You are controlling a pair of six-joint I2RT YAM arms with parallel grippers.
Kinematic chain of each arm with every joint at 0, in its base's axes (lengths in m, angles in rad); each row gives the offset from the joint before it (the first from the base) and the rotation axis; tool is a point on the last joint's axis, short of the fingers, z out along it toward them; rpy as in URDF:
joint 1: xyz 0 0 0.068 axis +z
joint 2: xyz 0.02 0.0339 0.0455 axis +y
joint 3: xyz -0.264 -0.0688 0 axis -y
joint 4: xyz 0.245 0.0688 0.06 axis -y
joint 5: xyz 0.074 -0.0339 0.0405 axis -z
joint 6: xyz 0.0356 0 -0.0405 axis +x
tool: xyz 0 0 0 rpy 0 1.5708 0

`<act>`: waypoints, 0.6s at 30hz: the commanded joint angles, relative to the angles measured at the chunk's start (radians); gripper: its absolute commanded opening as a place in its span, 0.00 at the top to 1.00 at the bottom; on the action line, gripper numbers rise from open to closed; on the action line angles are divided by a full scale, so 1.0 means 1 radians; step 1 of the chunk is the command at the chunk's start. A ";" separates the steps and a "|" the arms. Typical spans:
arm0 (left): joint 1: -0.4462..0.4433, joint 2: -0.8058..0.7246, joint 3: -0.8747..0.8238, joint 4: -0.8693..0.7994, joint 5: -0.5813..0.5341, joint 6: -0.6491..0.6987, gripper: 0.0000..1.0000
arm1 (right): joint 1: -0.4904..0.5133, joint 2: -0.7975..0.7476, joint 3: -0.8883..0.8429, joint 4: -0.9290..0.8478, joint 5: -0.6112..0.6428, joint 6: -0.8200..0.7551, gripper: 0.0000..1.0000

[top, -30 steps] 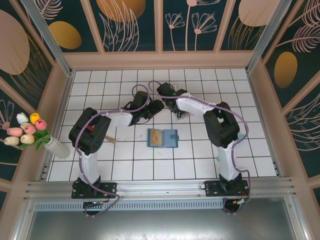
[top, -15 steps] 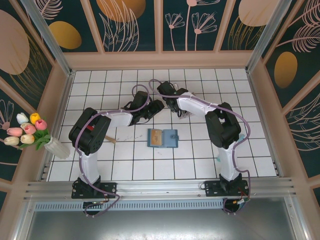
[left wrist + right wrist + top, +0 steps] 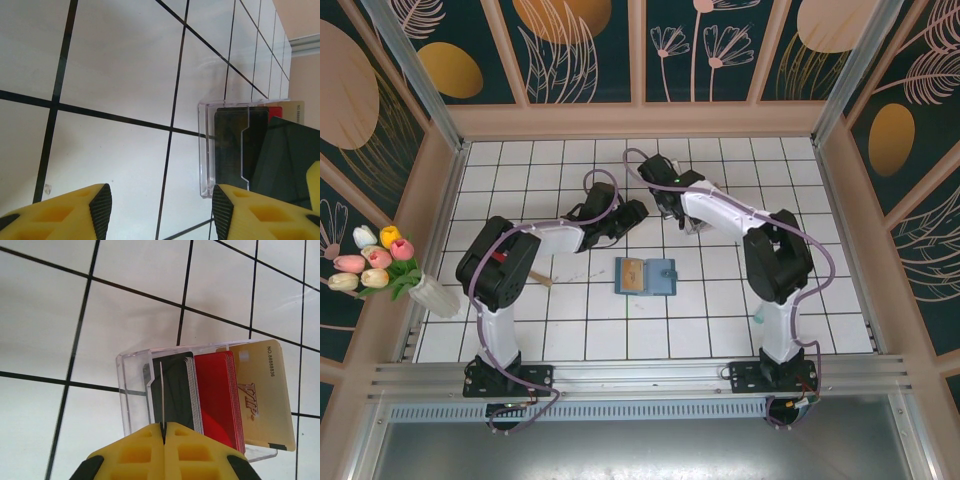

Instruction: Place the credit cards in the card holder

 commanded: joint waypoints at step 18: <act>0.036 -0.231 -0.247 0.704 0.449 -0.147 0.33 | -0.348 -0.635 -0.599 0.705 -1.242 0.484 1.00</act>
